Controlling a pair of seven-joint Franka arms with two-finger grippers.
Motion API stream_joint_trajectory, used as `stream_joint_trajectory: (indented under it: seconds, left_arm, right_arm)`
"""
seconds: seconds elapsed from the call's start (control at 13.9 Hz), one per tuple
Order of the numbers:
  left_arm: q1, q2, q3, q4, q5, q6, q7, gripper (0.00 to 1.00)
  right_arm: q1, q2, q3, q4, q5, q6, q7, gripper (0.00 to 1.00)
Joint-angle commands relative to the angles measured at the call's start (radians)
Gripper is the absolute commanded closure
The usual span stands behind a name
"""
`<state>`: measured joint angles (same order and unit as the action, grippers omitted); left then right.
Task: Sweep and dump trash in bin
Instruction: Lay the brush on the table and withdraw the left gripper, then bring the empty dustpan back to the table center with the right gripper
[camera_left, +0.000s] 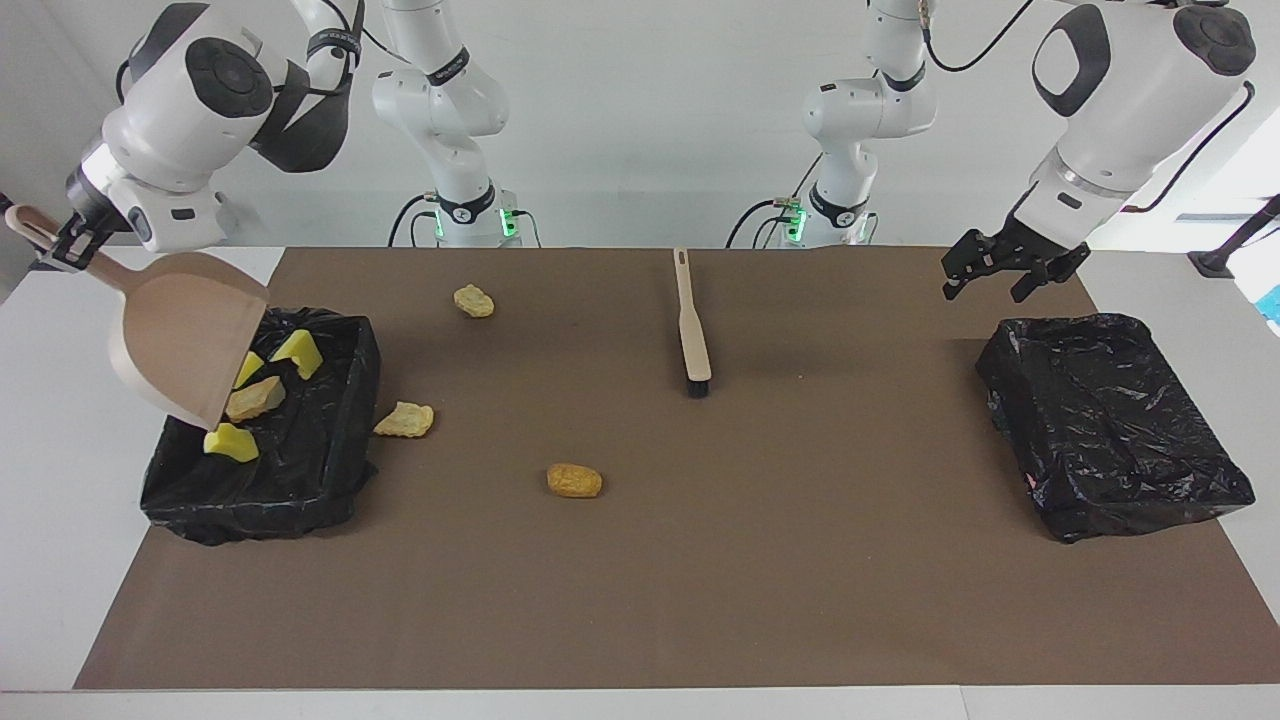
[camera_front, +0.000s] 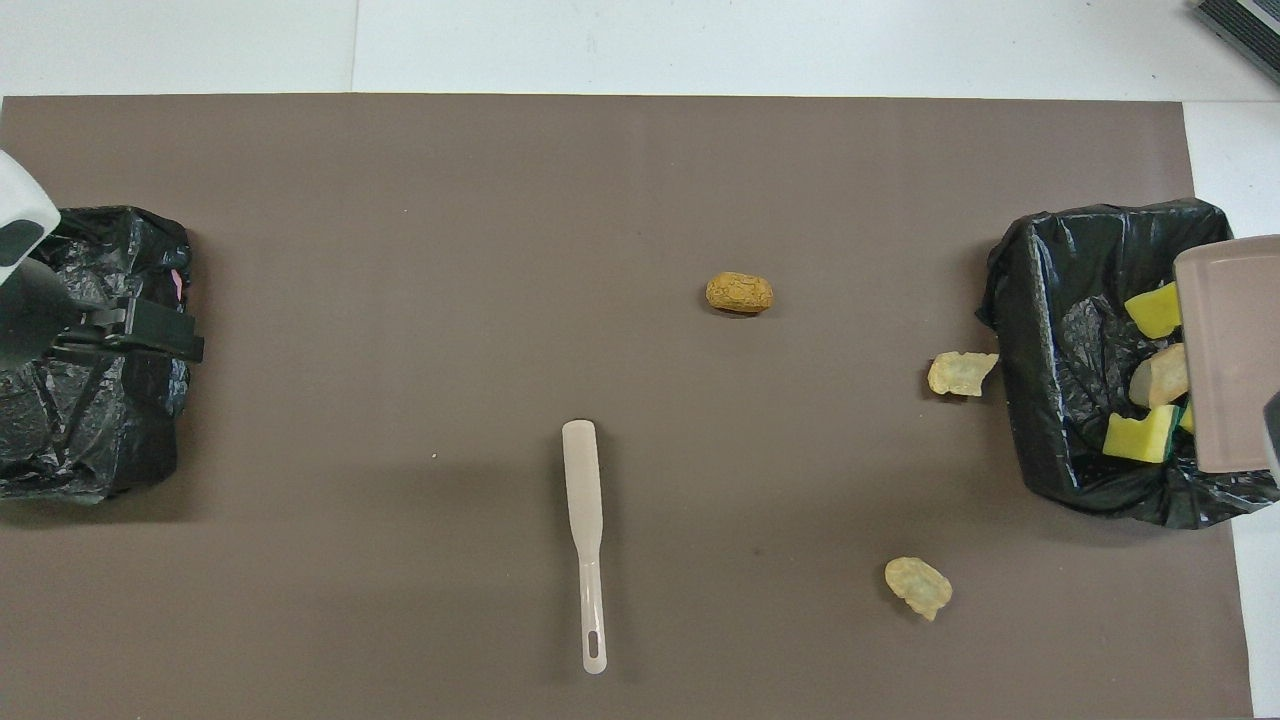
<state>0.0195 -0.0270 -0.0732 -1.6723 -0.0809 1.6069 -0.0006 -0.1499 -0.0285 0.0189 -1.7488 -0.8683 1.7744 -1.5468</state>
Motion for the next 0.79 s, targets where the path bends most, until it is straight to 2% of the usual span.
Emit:
stream_joint_trajectory:
  seconds: [0.0,0.22,0.29,0.36,0.5,0.72]
  left_arm:
    - [0.011,-0.028,-0.008,-0.029,0.013,-0.004,-0.006,0.0]
    - [0.011,-0.03,-0.008,-0.033,0.012,-0.005,-0.004,0.0]
    - [0.01,-0.03,-0.008,-0.033,0.012,-0.005,-0.004,0.0]
    - [0.011,-0.03,-0.008,-0.033,0.012,-0.005,-0.004,0.0]
    - [0.011,-0.03,-0.008,-0.035,0.012,-0.005,-0.002,0.0]
    - [0.011,-0.03,-0.008,-0.035,0.012,-0.004,-0.002,0.0]
  right_arm:
    - [-0.002,-0.03,0.009,-0.012,0.188,-0.056,0.037,1.0]
    - [-0.007,-0.037,0.009,-0.024,0.389,-0.062,0.068,1.0]
    - [-0.004,-0.042,0.009,-0.032,0.454,-0.066,0.138,1.0]
    - [0.007,-0.048,0.012,-0.04,0.504,-0.07,0.283,1.0]
    - [0.09,-0.053,0.021,-0.04,0.528,-0.107,0.559,1.0]
    - [0.18,-0.047,0.03,-0.035,0.607,-0.113,0.836,1.0]
